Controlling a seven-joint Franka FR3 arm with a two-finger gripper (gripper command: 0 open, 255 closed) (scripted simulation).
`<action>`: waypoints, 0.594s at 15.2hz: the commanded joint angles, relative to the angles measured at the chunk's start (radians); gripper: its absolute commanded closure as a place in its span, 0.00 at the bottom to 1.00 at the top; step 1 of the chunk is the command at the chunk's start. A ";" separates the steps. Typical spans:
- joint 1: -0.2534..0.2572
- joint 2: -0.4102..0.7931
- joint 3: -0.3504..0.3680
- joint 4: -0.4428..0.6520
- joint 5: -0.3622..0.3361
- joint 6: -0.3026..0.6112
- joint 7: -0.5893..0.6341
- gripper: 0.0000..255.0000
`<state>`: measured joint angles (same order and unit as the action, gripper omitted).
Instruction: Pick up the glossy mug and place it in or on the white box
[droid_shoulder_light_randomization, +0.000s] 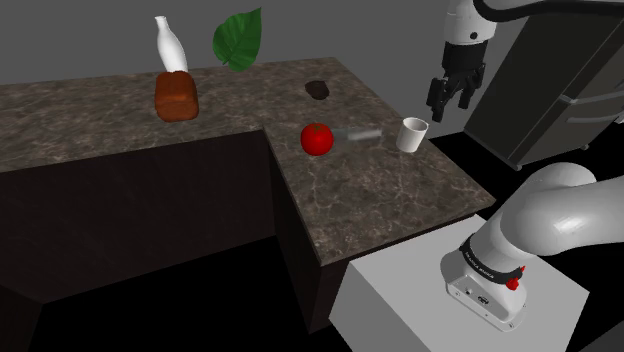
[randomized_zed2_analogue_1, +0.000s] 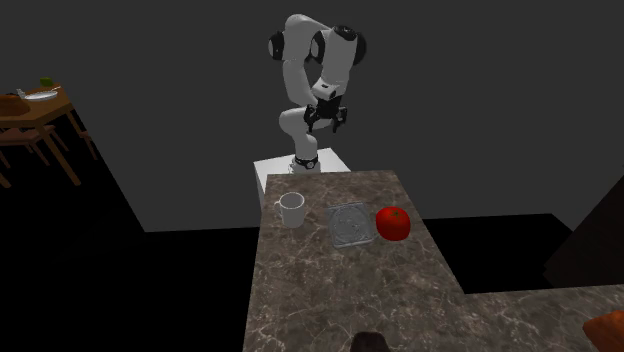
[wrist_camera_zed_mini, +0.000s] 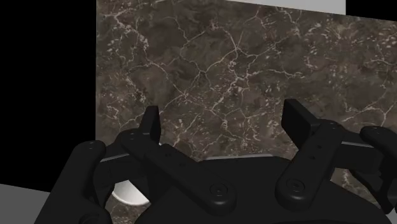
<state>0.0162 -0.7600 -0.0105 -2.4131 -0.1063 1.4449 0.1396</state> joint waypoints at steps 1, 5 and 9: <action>0.000 0.000 0.000 0.000 0.000 0.000 0.000 0.00; -0.020 0.065 -0.056 -0.049 -0.033 0.150 -0.038 0.00; -0.039 0.155 -0.112 -0.075 -0.059 0.303 -0.075 0.00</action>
<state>-0.0175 -0.6239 -0.1077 -2.4786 -0.1577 1.7061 0.0753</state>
